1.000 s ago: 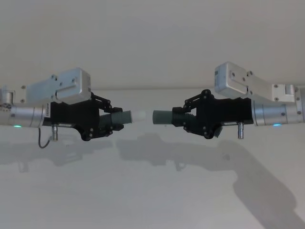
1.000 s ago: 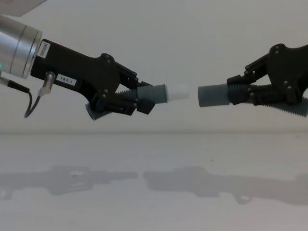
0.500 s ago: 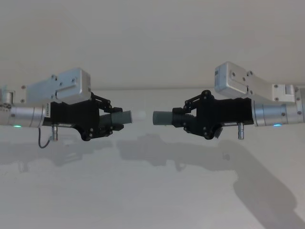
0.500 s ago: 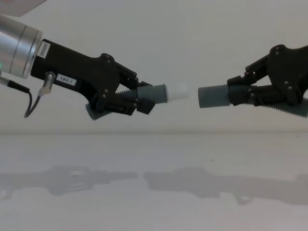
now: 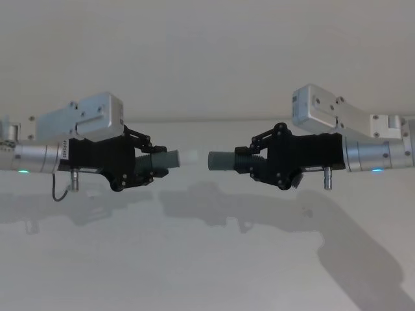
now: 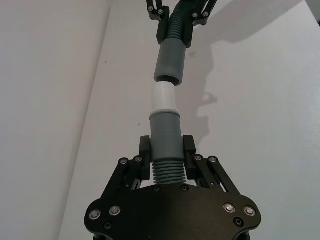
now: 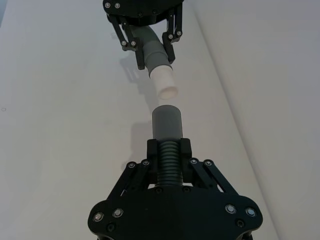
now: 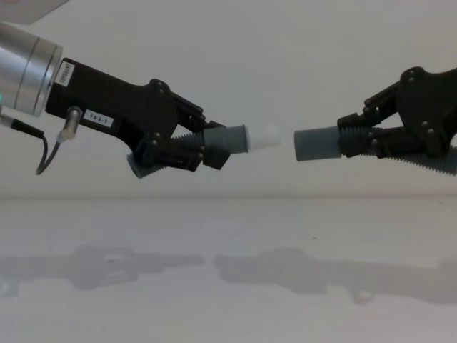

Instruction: Use both hands to pick up one end of the pipe from the table, align the ends, and insert them.

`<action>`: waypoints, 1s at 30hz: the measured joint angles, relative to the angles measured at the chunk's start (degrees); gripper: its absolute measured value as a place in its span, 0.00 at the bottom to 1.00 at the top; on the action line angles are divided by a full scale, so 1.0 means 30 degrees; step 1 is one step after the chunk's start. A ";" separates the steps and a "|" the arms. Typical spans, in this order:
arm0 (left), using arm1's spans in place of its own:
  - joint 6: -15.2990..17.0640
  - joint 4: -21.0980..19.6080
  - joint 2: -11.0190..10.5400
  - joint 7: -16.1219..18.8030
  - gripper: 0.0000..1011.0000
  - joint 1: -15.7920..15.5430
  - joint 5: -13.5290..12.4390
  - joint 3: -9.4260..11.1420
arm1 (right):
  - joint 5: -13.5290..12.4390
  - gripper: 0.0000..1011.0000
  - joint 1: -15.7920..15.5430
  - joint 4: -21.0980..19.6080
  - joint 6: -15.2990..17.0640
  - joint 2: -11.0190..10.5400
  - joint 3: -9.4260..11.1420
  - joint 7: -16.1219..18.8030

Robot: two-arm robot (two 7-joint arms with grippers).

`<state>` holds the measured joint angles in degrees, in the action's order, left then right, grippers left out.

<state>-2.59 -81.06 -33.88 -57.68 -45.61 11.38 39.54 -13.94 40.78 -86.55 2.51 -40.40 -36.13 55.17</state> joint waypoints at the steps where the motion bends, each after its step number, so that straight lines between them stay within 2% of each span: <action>1: 0.0000 0.0000 0.0000 0.0000 0.34 -0.0001 0.0001 0.0001 | -0.0001 0.23 -0.0001 0.0001 0.0003 -0.0001 0.0000 0.0001; 18: 0.0000 0.0000 -0.0001 -0.0001 0.34 0.0000 0.0001 0.0000 | -0.0023 0.23 0.0046 0.0068 -0.0037 0.0003 -0.0029 0.0053; 24: 0.0000 -0.0001 0.0001 0.0000 0.34 0.0000 0.0001 0.0001 | 0.0051 0.23 0.0435 0.0482 -0.0585 0.0103 -0.0260 0.0462; 30: 0.0000 0.0000 0.0000 0.0000 0.34 0.0000 0.0001 0.0000 | 0.0307 0.23 0.0942 0.1080 -0.1676 0.0267 -0.0457 0.0850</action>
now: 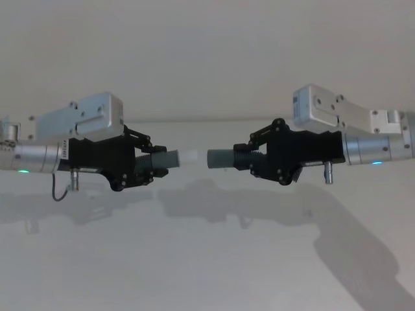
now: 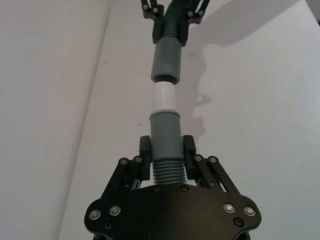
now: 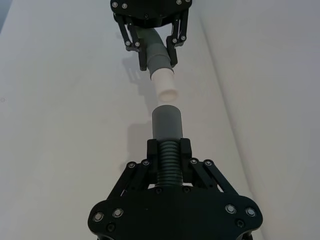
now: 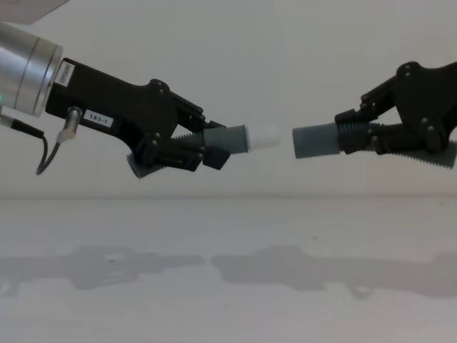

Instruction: Use both hands to pick up one end of the pipe from the table, align the ends, and insert them.

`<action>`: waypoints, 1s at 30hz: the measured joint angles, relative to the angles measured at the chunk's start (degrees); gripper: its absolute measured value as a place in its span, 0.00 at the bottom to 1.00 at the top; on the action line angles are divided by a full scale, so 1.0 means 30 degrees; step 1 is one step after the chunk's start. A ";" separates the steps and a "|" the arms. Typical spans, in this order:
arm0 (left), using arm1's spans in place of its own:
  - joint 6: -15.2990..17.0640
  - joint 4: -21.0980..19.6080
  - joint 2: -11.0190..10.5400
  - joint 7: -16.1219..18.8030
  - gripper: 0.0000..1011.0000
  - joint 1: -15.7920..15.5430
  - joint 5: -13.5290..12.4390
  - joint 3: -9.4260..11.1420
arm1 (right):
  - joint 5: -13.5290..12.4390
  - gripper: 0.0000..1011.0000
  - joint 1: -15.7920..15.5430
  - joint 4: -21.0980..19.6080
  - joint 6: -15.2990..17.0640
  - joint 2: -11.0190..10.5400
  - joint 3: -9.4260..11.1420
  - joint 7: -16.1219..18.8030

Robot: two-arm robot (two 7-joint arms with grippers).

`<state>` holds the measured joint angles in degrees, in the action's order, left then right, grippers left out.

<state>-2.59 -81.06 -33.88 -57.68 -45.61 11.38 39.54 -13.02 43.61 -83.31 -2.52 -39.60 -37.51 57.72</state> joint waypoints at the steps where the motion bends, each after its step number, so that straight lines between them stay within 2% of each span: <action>1: 0.0000 0.0000 0.0000 0.0000 0.34 0.0000 0.0000 0.0000 | 0.0008 0.23 0.0063 0.0066 -0.0098 0.0017 -0.0009 0.0031; 12: 0.0000 0.0000 -0.0001 0.0000 0.34 0.0000 0.0001 0.0000 | -0.0086 0.23 0.0561 0.0532 -0.1397 0.0001 0.0007 0.0374; 30: 0.0000 0.0000 0.0000 0.0000 0.34 0.0000 -0.0001 0.0000 | -0.0271 0.23 0.1082 0.1224 -0.2416 0.0212 -0.0410 0.0947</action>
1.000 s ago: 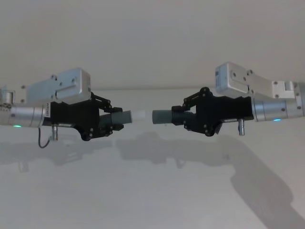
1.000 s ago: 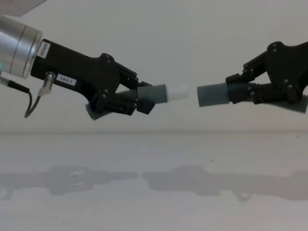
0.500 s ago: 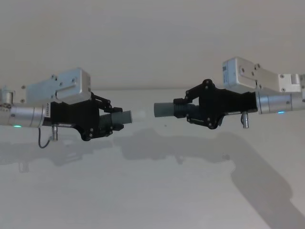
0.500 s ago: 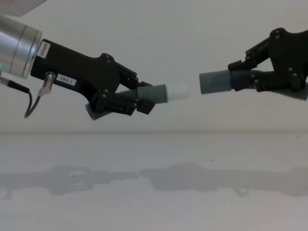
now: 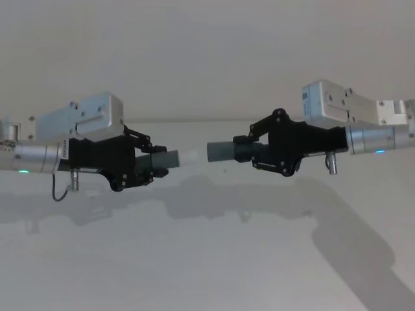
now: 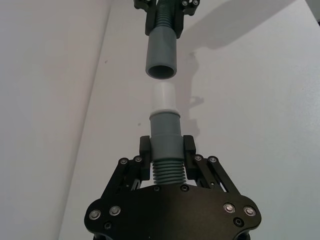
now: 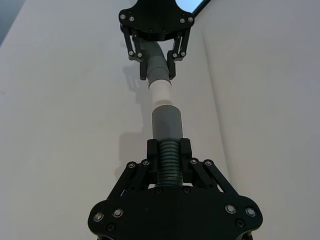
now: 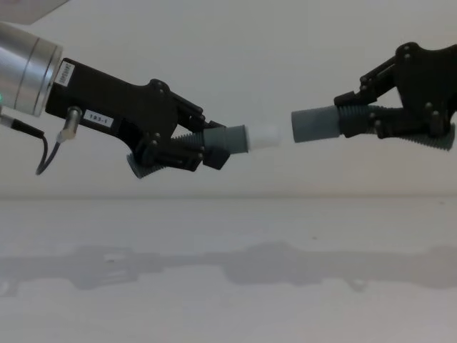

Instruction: Use both hands to pick up one end of the pipe from the table, align the ends, and insert them.

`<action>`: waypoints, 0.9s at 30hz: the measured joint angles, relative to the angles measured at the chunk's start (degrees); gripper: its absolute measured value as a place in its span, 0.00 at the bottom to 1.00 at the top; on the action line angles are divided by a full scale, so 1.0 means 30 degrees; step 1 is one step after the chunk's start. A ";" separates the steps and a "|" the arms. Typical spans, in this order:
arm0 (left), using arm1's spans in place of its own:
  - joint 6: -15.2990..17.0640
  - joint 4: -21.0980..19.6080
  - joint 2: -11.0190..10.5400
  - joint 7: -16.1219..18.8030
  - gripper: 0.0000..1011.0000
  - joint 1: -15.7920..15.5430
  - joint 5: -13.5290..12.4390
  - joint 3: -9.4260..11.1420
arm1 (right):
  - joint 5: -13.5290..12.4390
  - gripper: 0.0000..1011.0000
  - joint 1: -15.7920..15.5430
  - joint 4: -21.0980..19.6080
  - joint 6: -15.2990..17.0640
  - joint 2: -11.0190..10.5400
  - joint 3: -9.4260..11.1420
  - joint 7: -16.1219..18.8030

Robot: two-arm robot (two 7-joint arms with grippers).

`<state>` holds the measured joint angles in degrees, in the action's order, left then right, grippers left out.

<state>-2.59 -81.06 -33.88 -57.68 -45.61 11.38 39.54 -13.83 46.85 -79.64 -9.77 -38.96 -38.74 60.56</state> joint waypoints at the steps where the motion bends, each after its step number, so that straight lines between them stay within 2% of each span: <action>1: 0.0000 0.0000 0.0000 0.0000 0.34 0.0000 0.0002 0.0000 | -0.0002 0.23 0.0023 0.0023 -0.0021 0.0012 -0.0024 0.0018; 27: 0.0001 0.0001 -0.0004 0.0001 0.34 0.0001 -0.0004 -0.0001 | -0.0109 0.23 0.0663 0.0723 -0.0796 0.0590 -0.0711 0.0310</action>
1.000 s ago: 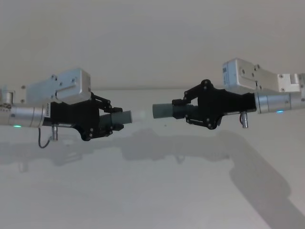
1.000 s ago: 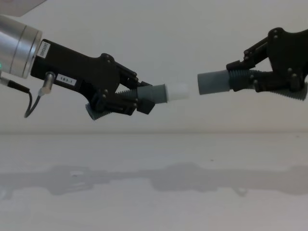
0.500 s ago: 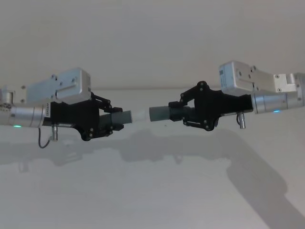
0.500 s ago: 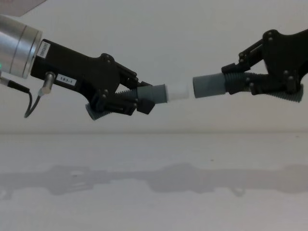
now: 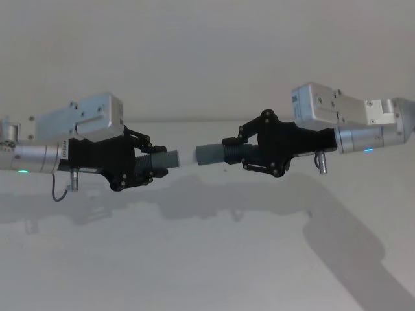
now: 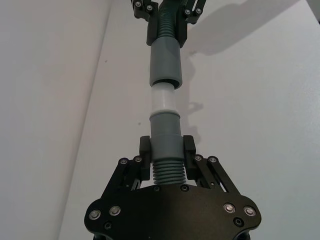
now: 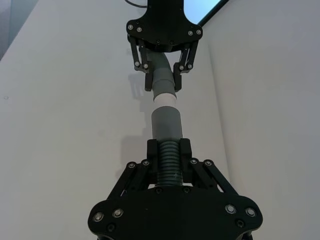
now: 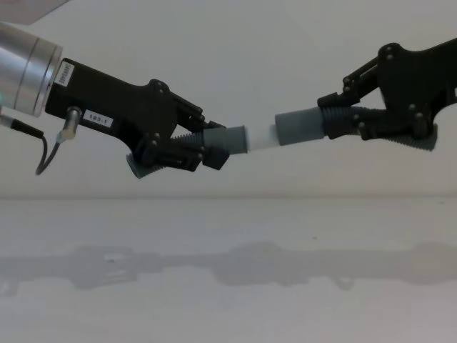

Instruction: Use both hands to pick up one end of the pipe from the table, align the ends, and insert them.

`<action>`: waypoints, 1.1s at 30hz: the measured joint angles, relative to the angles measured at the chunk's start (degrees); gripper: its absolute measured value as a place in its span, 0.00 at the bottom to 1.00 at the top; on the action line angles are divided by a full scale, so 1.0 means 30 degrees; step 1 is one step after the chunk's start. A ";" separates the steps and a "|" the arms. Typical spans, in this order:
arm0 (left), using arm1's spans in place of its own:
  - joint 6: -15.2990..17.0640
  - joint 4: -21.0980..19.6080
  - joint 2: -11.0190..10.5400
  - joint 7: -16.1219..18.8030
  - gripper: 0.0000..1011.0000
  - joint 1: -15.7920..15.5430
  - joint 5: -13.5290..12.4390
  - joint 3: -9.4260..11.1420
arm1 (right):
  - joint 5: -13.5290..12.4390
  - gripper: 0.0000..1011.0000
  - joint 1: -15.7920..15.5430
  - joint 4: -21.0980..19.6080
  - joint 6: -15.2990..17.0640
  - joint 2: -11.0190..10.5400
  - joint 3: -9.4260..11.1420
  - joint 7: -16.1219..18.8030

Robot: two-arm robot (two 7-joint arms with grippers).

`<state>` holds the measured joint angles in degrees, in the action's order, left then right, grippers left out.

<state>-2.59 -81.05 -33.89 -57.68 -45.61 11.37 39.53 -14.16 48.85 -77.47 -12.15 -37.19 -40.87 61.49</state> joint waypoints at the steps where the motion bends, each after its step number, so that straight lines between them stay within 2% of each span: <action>1: 0.0000 0.0001 -0.0002 -0.0001 0.34 0.0000 -0.0002 0.0001 | -0.0007 0.23 0.0049 0.0085 -0.0058 0.0041 -0.0049 0.0015; 16: 0.0005 0.0005 -0.0022 0.0000 0.34 0.0001 -0.0009 0.0003 | -0.0191 0.23 0.0558 0.0772 -0.0147 0.0403 -0.0514 0.0554; 33: -0.0002 0.0000 -0.0001 -0.0001 0.34 0.0000 -0.0002 0.0002 | -0.0298 0.23 0.0753 0.1049 -0.0109 0.0549 -0.0719 0.0812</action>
<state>-2.59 -81.05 -33.90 -57.68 -45.61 11.36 39.54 -15.06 51.10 -74.32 -12.48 -35.55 -43.03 63.93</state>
